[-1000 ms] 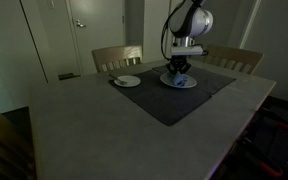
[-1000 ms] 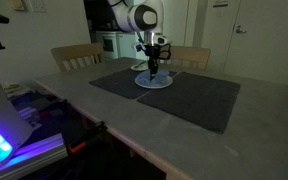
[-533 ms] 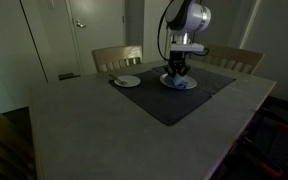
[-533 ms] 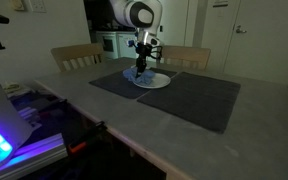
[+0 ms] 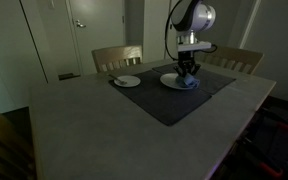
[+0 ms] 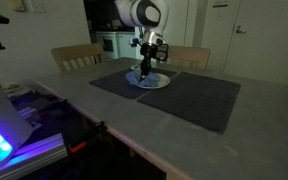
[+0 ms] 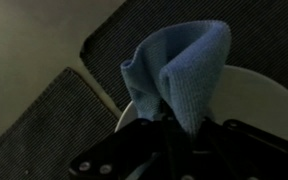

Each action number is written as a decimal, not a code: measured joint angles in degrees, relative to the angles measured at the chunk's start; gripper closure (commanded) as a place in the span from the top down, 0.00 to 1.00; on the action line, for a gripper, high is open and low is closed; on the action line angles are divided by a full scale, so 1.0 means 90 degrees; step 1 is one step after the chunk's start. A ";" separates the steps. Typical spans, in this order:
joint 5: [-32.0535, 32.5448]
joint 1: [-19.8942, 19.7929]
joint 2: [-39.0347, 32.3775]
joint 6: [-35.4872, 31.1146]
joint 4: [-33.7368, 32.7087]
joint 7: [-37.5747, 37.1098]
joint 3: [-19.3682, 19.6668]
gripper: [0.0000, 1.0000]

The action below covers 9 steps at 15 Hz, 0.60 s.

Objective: Use the towel to wipe the plate

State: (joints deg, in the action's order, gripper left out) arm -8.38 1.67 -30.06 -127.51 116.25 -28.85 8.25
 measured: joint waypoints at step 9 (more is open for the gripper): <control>0.0113 0.0044 -0.0227 -0.2034 0.0052 -0.0148 0.0039 0.03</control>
State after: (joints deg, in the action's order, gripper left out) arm -7.36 2.06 -32.10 -145.82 116.71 -30.18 8.61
